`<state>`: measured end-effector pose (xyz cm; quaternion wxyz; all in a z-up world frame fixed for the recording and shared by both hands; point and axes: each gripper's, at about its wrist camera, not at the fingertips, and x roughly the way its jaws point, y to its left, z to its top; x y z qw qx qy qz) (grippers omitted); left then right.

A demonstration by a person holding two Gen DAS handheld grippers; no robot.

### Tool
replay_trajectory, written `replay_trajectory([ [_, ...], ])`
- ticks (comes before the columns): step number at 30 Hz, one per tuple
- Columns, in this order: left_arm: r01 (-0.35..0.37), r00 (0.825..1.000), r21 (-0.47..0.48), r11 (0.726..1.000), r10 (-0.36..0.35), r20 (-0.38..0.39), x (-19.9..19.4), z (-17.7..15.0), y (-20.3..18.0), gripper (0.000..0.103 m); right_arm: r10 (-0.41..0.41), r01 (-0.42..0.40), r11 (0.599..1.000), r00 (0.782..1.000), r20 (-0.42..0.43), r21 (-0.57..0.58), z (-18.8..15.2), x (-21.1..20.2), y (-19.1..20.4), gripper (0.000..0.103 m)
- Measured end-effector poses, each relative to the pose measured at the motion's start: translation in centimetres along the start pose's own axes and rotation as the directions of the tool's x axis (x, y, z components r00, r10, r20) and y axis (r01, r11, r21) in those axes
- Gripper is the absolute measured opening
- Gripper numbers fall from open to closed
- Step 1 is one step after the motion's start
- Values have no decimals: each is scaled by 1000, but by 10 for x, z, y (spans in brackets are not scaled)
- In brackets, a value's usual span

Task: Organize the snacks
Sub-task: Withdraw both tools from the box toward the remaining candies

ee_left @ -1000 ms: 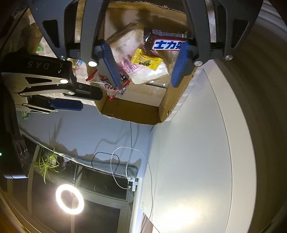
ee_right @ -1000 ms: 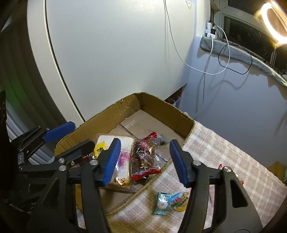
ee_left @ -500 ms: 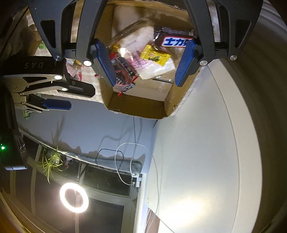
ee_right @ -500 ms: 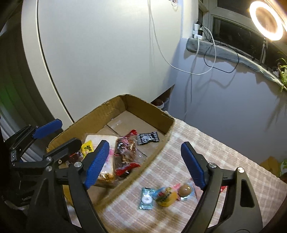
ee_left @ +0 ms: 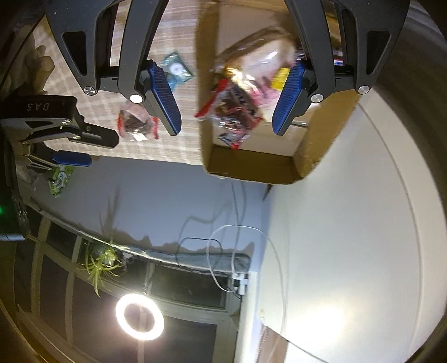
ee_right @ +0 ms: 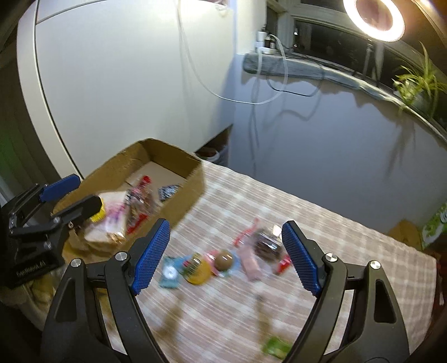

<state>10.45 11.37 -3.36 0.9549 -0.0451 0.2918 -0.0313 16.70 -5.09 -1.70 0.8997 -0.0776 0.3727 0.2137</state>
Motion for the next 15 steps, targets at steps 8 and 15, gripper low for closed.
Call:
replay_trajectory([
  [8,78,995,29,997,-76,-65,16,-4,-32,67,-35,38,997,998,-43,67,-40,-21,-47,85],
  [15,123,981,81,989,-109,-158,39,-20,-66,63,-40,53,991,994,-105,126,-85,-26,-82,85],
])
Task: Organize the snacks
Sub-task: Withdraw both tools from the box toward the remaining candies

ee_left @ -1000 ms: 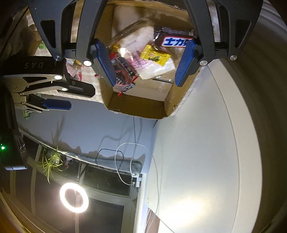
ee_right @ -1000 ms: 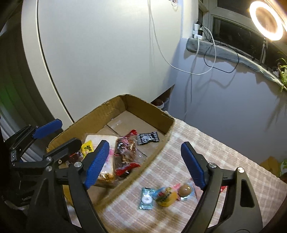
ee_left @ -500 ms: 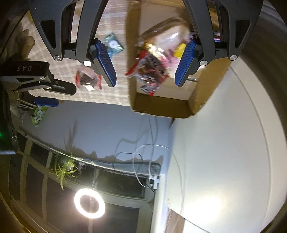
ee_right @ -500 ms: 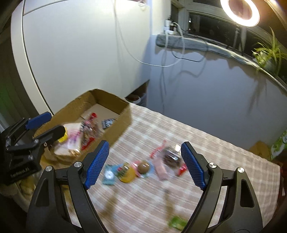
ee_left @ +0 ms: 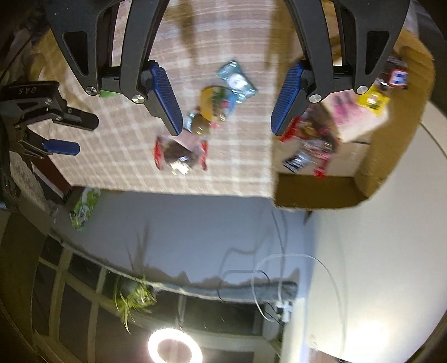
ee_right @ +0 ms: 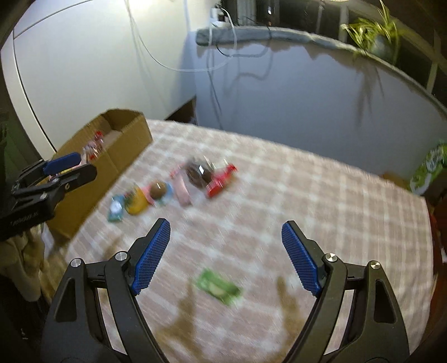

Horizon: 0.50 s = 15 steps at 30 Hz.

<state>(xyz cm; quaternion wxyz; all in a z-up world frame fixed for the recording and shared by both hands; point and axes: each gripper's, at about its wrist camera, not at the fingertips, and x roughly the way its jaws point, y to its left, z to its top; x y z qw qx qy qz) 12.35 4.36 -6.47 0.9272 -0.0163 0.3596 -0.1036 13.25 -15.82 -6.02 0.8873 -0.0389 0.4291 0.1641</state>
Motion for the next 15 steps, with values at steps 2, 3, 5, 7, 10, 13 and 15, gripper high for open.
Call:
replay_trajectory([
  [2,2,1000,22,1000,-1,-24,8,-2,-9,58,4,-4,1000,1000,-17,11,-11,1,-9,85],
  [3,1,1000,28,1000,0,-31,10,-3,-11,58,8,-8,1000,1000,-26,12,-17,2,-12,85],
  [5,0,999,40,999,2,-51,17,-5,-17,58,12,-12,1000,999,-42,8,-25,4,-15,85],
  [7,6,997,49,999,-2,-78,25,-7,-19,58,25,-25,1000,998,-57,-3,-33,7,-16,85],
  [10,-19,995,47,999,23,-98,35,-9,-19,58,45,-48,998,996,-73,-32,-43,11,-12,85],
  [13,-60,994,76,995,67,-90,40,-10,-23,58,47,-54,995,996,-80,-82,-47,18,-8,84],
  [15,-80,992,87,993,88,-89,44,-10,-26,58,57,-66,992,995,-86,-105,-48,21,-7,80],
])
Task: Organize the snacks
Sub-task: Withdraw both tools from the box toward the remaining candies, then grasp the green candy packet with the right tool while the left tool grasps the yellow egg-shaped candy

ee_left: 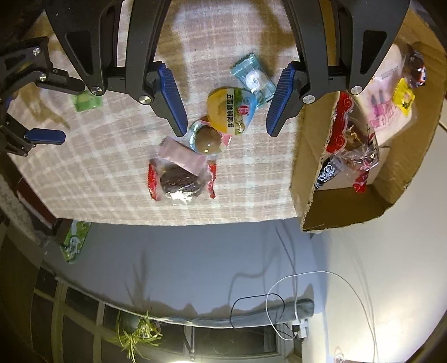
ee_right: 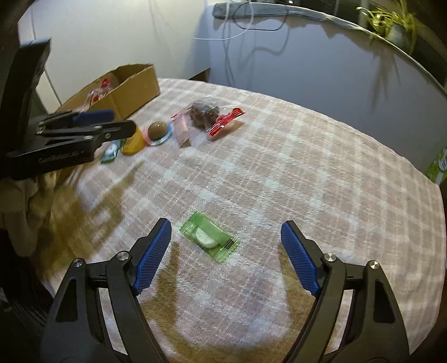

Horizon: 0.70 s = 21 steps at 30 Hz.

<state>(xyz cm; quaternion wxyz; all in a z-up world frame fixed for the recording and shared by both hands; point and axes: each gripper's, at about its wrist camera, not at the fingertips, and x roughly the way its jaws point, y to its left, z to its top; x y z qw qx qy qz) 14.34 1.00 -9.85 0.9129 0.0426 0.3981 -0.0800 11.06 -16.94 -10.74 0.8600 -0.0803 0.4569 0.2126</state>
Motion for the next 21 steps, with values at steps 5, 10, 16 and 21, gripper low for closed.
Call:
replay_trajectory([
  [5,16,1000,28,999,-16,-11,6,2,-9,37,21,-22,999,999,-29,-29,-4,10,-5,71],
  [10,-28,999,41,999,30,-36,14,-3,-7,37,43,-45,998,999,-31,-50,-7,8,-6,66],
  [16,-42,997,39,998,45,-62,23,-5,-3,37,62,-65,995,998,-31,-81,-9,5,-5,64],
  [21,-43,995,59,997,48,-88,31,-8,-8,37,72,-76,991,997,-35,-114,-8,6,-1,58],
])
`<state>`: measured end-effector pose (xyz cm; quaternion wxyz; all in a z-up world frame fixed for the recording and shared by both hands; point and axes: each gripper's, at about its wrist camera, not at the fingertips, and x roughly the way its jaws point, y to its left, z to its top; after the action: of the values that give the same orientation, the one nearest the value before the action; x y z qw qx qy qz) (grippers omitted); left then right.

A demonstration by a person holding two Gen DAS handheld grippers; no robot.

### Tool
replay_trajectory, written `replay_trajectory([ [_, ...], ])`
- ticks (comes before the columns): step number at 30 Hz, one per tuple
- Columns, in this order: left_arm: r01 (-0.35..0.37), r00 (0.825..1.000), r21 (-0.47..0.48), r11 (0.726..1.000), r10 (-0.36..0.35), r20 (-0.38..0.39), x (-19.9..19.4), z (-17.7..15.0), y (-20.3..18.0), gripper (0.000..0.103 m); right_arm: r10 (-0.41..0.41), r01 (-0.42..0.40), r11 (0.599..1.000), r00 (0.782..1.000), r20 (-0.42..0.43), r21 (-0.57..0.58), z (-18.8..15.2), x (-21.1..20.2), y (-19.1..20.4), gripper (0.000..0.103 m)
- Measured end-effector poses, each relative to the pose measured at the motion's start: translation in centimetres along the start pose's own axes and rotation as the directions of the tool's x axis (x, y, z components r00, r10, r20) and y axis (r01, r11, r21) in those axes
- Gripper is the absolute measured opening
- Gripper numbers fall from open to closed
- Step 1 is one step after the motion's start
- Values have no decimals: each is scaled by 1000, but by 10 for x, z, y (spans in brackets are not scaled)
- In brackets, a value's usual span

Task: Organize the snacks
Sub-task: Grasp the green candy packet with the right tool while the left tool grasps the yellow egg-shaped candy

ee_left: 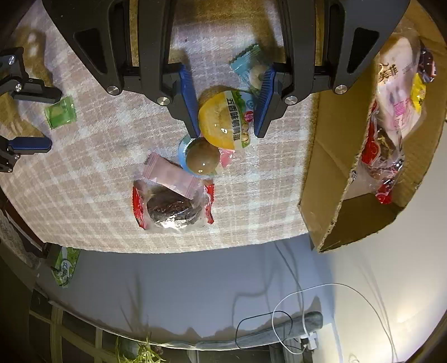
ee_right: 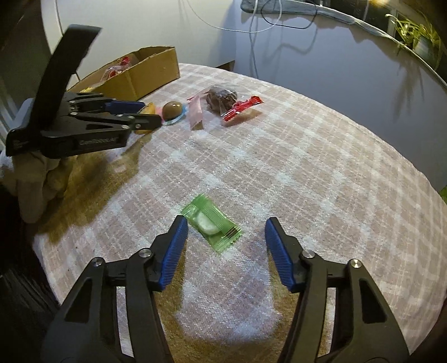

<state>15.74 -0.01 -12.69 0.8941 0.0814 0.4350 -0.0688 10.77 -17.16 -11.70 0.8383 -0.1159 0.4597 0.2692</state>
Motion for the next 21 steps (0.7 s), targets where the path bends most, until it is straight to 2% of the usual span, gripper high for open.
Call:
replay_trajectory([
  [5,11,1000,8,1000,-11,-1,-1,0,-3,28,-4,4,1000,1000,2,-10,3,1,1,46],
  [12,30,1000,13,999,-30,-2,-2,-1,-4,25,-13,13,1000,1000,0,-27,3,0,5,28],
  [21,56,997,15,998,-57,42,-20,-4,-10,20,-22,22,1000,1000,3,16,2,-3,4,26],
])
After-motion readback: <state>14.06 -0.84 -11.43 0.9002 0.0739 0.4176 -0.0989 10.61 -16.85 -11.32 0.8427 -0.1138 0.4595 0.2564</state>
